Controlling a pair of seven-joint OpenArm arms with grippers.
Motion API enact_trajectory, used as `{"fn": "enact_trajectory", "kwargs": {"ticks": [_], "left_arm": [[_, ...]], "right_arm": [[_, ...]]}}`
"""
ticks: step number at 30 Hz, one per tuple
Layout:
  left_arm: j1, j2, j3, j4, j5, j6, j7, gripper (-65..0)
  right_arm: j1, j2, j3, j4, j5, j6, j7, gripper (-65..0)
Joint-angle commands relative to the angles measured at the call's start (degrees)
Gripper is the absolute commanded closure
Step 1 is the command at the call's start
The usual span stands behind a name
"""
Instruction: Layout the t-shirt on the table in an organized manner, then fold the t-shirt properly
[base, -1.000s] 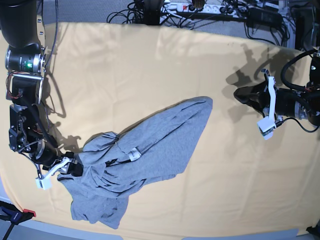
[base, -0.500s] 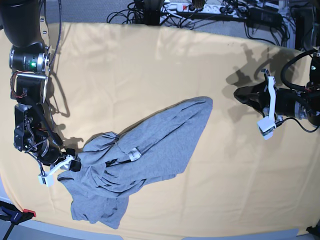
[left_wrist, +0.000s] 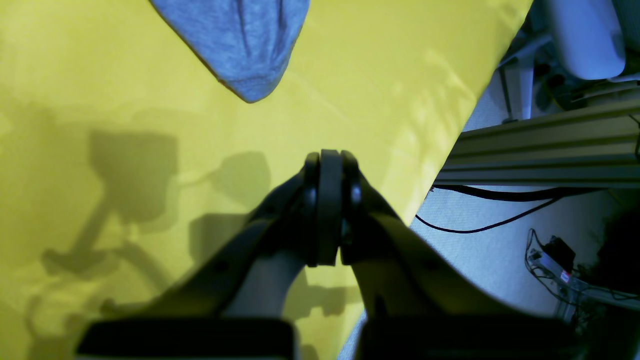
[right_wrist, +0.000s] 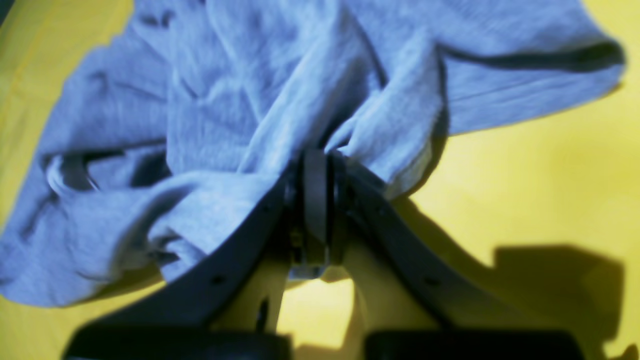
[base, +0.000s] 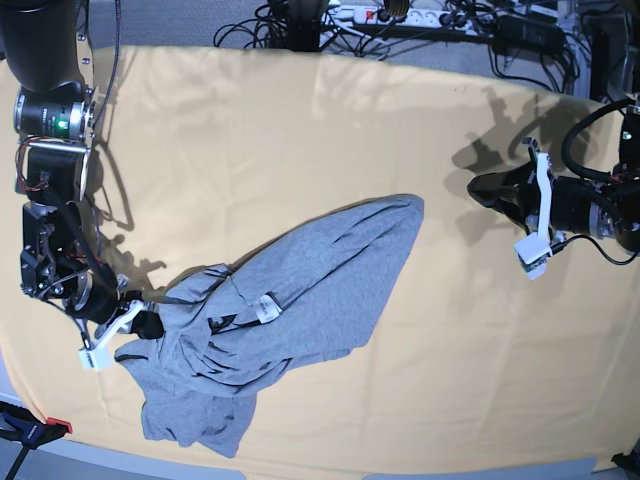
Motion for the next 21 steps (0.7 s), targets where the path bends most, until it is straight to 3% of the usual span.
{"fn": "enact_trajectory", "kwargs": {"ticks": [1, 7, 14, 21], "left_arm": [[-1.0, -1.1, -0.8, 0.7, -1.0, 0.0, -0.8, 0.0], [-0.9, -1.2, -0.8, 0.7, -1.0, 0.0, -0.8, 0.0], [-1.0, -1.1, -0.8, 0.7, -1.0, 0.0, -0.8, 0.0], [-0.9, -1.1, -0.8, 0.7, -1.0, -0.2, -0.8, 0.0]], "right_arm": [[1.7, 1.3, 0.2, 1.4, 2.5, 0.4, -0.9, 0.0], [-4.2, 4.4, 0.2, 15.0, 5.6, 0.4, -2.5, 0.0], [-19.4, 7.9, 0.3, 41.5, 5.6, 0.4, -2.4, 0.0], [-30.9, 10.9, 0.3, 57.4, 5.6, 0.4, -2.3, 0.0]]}}
